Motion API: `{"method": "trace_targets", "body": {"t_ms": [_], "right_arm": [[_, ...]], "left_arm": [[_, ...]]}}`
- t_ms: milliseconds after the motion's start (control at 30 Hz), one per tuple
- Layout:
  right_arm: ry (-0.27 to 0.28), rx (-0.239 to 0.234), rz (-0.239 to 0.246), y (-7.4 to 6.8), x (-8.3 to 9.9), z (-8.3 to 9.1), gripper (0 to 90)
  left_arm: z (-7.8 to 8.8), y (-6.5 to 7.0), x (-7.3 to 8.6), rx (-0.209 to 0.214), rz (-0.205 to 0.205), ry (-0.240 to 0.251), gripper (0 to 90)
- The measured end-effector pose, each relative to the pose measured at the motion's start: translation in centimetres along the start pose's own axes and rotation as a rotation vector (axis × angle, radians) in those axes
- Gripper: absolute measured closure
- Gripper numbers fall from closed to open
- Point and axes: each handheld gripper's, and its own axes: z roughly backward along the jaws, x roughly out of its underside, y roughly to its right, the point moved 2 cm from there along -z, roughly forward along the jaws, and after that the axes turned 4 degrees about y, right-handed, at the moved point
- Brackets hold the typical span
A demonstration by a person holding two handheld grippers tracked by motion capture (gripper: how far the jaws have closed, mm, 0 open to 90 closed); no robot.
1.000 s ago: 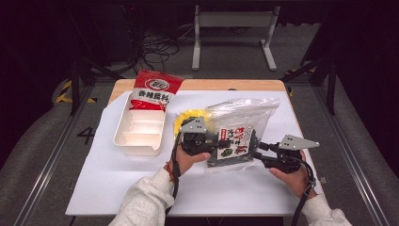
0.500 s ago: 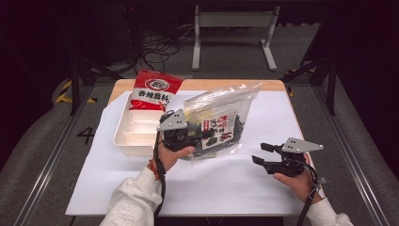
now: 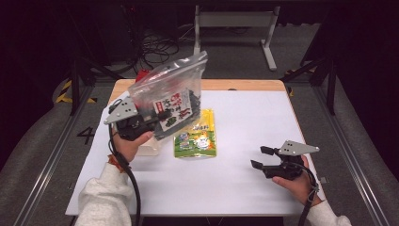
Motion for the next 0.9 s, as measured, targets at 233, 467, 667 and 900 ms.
{"method": "trace_targets", "body": {"t_ms": [233, 467, 667, 900], "right_arm": [[-0.018, -0.008, 0.002, -0.1, 0.3, -0.5, 31.5], [-0.034, -0.015, 0.001, -0.4, 0.5, -0.9, 31.4], [-0.041, -0.022, -0.003, -0.4, 0.7, -1.1, 31.3], [-0.056, -0.029, -0.002, -0.5, 0.9, -1.4, 31.0]], "left_arm": [[2.5, -3.4, 0.3, -0.111, -0.029, -0.033, 74.6], [3.0, -5.7, 0.9, -0.144, -0.077, -0.083, 74.5], [2.9, -7.1, 1.5, -0.158, -0.111, -0.120, 74.4], [3.1, -8.7, 2.6, -0.152, -0.110, -0.117, 74.4]]}}
